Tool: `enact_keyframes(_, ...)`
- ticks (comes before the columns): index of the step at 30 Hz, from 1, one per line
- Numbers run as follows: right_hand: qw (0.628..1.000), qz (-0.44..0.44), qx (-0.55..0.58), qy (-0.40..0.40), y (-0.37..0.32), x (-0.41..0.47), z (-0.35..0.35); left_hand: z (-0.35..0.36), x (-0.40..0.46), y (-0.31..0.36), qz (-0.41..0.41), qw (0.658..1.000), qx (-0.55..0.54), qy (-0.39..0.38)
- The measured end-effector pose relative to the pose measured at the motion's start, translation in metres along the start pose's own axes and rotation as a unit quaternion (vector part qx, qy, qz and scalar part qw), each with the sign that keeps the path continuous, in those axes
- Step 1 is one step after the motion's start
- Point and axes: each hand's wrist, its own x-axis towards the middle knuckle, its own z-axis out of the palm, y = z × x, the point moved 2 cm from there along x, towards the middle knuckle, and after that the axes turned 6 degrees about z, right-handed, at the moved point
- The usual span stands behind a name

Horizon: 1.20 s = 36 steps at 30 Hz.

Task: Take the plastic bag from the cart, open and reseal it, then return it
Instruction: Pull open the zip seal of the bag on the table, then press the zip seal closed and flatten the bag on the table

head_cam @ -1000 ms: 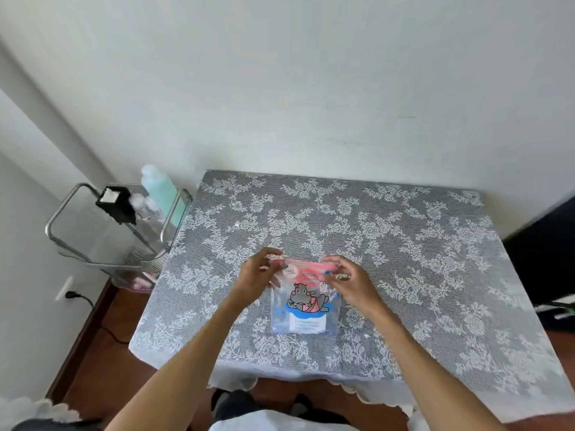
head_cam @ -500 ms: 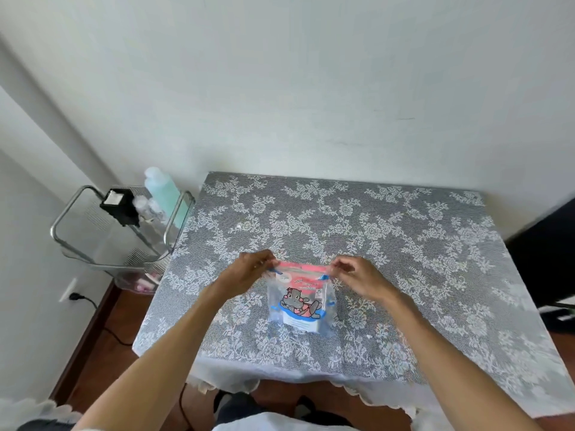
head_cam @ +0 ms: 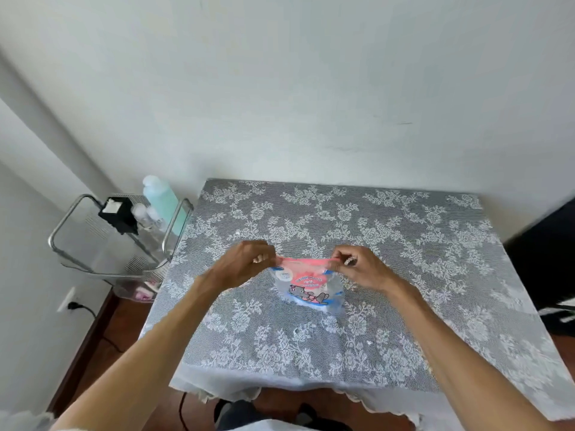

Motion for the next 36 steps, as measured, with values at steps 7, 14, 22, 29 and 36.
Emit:
enact_keyframes(7,0.995,-0.017,-0.059,0.076,0.002,0.009,-0.007,-0.005,0.009,-0.003,-0.032,0.998,-0.061,0.014)
enact_keyframes(14,0.977,-0.079,-0.195,0.045,-0.001,0.002,-0.01,-0.01,0.013,0.001,0.002,0.994,0.107,-0.027)
enact_keyframes(22,0.981,-0.065,-0.14,0.119,-0.003,-0.003,-0.004,0.008,0.009,0.004,-0.001,0.999,0.05,-0.002)
enact_keyframes(29,0.993,-0.001,-0.046,0.106,-0.006,0.003,-0.006,0.003,0.014,0.003,-0.154,0.976,-0.151,0.029)
enact_keyframes(36,0.996,0.091,-0.014,0.023,-0.013,0.01,-0.007,0.005,0.019,0.0,-0.243,0.956,-0.165,-0.018)
